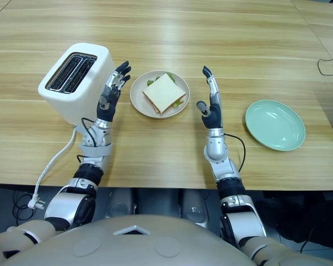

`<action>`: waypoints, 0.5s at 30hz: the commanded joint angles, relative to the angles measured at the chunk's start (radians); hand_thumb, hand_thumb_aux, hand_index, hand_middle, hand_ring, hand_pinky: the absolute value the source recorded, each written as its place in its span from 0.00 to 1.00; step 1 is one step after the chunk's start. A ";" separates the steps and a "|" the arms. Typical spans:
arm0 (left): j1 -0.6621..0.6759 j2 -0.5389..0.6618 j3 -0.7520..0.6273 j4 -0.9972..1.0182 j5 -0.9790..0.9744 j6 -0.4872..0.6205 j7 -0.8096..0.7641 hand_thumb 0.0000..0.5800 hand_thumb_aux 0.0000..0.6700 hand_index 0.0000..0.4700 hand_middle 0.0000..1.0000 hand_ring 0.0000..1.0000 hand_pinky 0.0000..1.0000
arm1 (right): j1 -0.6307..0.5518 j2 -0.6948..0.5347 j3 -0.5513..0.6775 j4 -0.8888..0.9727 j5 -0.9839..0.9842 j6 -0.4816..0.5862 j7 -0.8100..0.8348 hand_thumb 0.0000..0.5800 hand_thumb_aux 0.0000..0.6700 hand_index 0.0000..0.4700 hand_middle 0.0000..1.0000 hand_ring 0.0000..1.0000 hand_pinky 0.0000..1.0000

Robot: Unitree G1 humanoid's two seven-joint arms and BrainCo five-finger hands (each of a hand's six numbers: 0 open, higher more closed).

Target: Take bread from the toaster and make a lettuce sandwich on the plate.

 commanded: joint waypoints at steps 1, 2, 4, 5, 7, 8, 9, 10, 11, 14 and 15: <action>0.001 -0.001 -0.001 0.003 0.024 -0.005 0.010 0.00 0.00 0.00 0.00 0.00 0.00 | -0.001 -0.006 -0.014 0.007 -0.005 -0.003 -0.004 0.00 0.00 0.00 0.00 0.00 0.00; 0.003 -0.001 0.000 0.002 0.024 -0.005 0.011 0.00 0.00 0.00 0.00 0.00 0.00 | -0.001 -0.005 -0.014 0.007 -0.006 -0.003 -0.005 0.00 0.00 0.00 0.00 0.00 0.00; 0.003 -0.001 0.001 0.003 0.026 -0.006 0.011 0.00 0.00 0.00 0.00 0.00 0.00 | -0.003 -0.004 -0.015 0.010 -0.010 -0.002 -0.007 0.00 0.00 0.00 0.00 0.00 0.00; 0.003 -0.001 0.001 0.004 0.027 -0.007 0.012 0.00 0.00 0.00 0.00 0.00 0.00 | -0.004 -0.003 -0.016 0.012 -0.012 -0.002 -0.008 0.00 0.00 0.00 0.00 0.00 0.00; 0.004 -0.002 0.000 0.004 0.031 -0.007 0.014 0.00 0.00 0.00 0.00 0.00 0.00 | -0.005 -0.003 -0.016 0.014 -0.014 -0.002 -0.008 0.00 0.00 0.00 0.00 0.00 0.00; 0.005 -0.003 -0.001 0.003 0.032 -0.007 0.015 0.00 0.00 0.00 0.00 0.00 0.00 | -0.005 -0.002 -0.016 0.014 -0.015 -0.002 -0.008 0.00 0.00 0.00 0.00 0.00 0.00; 0.004 -0.003 -0.001 0.005 0.034 -0.008 0.016 0.00 0.00 0.00 0.00 0.00 0.00 | -0.007 -0.002 -0.014 0.017 -0.017 -0.001 -0.008 0.00 0.00 0.00 0.00 0.00 0.00; 0.003 -0.004 -0.002 0.006 0.035 -0.008 0.018 0.00 0.00 0.00 0.00 0.00 0.00 | -0.008 -0.001 -0.014 0.020 -0.019 -0.001 -0.008 0.00 0.00 0.00 0.00 0.00 0.00; 0.002 -0.005 -0.002 0.007 0.037 -0.008 0.019 0.00 0.00 0.00 0.00 0.00 0.00 | -0.010 -0.001 -0.013 0.024 -0.021 -0.002 -0.009 0.00 0.00 0.00 0.00 0.00 0.00; 0.000 -0.008 -0.003 0.007 0.042 -0.007 0.024 0.00 0.00 0.00 0.00 0.00 0.00 | -0.013 -0.002 -0.013 0.031 -0.025 -0.002 -0.010 0.00 0.00 0.00 0.00 0.00 0.00; -0.002 -0.009 -0.003 0.008 0.043 -0.007 0.025 0.00 0.00 0.00 0.00 0.00 0.00 | -0.014 -0.003 -0.012 0.033 -0.027 -0.002 -0.011 0.00 0.00 0.00 0.00 0.00 0.00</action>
